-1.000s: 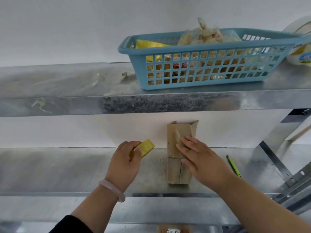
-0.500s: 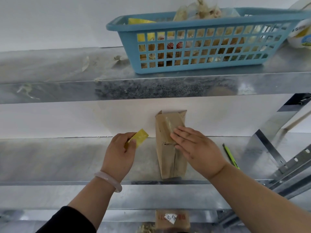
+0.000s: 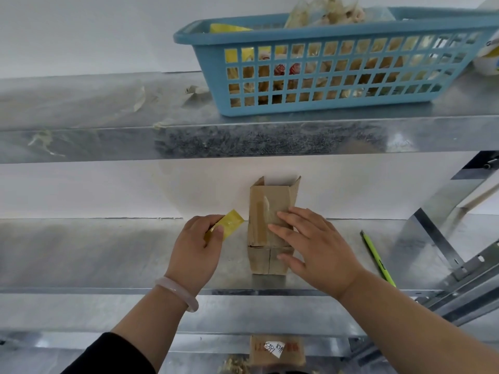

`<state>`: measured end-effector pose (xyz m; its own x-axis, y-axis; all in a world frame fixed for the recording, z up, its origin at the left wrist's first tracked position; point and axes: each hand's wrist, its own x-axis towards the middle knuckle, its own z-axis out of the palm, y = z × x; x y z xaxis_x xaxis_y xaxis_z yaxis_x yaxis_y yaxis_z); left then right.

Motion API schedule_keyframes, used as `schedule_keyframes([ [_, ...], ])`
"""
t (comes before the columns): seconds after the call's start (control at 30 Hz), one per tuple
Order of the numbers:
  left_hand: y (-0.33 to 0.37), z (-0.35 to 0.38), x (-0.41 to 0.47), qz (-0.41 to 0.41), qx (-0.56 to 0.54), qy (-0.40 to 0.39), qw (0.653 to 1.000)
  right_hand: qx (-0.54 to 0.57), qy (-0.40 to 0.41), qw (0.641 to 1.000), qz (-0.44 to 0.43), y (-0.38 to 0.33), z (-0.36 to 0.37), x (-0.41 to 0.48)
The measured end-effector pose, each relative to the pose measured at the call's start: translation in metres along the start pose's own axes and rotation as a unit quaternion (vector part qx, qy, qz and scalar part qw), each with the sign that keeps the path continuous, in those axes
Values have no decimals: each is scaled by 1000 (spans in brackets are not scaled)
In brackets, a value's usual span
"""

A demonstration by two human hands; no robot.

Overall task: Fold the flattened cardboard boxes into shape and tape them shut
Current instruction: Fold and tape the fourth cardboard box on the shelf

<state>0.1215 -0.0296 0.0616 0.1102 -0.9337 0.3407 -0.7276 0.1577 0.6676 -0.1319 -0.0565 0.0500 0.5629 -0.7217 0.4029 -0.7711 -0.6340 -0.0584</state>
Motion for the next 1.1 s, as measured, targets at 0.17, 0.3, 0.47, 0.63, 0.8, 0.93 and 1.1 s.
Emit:
schedule_keyframes([
  [0.17,0,0,-2,1,1,7,1000,9,-1,1000,8,-2,-4,-1],
  [0.3,-2,-2,-2,-4,6,10,1000,16,-6,1000,-3,-7,-8,2],
  [0.47,3,-7,-3,0,-6,16,1000,26,-9,1000,-2,-10,-12,4],
  [0.63,4,-12,-6,16,-11,47,999,47,-15,999,14,-14,-14,8],
  [0.8,12,-23,-7,86,-9,86,992,139,6,989,51,-34,-27,29],
  [0.93,29,-29,-7,144,12,85,986,292,-6,952,86,-58,-45,57],
  [1.1,39,-31,-8,146,48,75,985,305,72,944,100,-76,-48,61],
])
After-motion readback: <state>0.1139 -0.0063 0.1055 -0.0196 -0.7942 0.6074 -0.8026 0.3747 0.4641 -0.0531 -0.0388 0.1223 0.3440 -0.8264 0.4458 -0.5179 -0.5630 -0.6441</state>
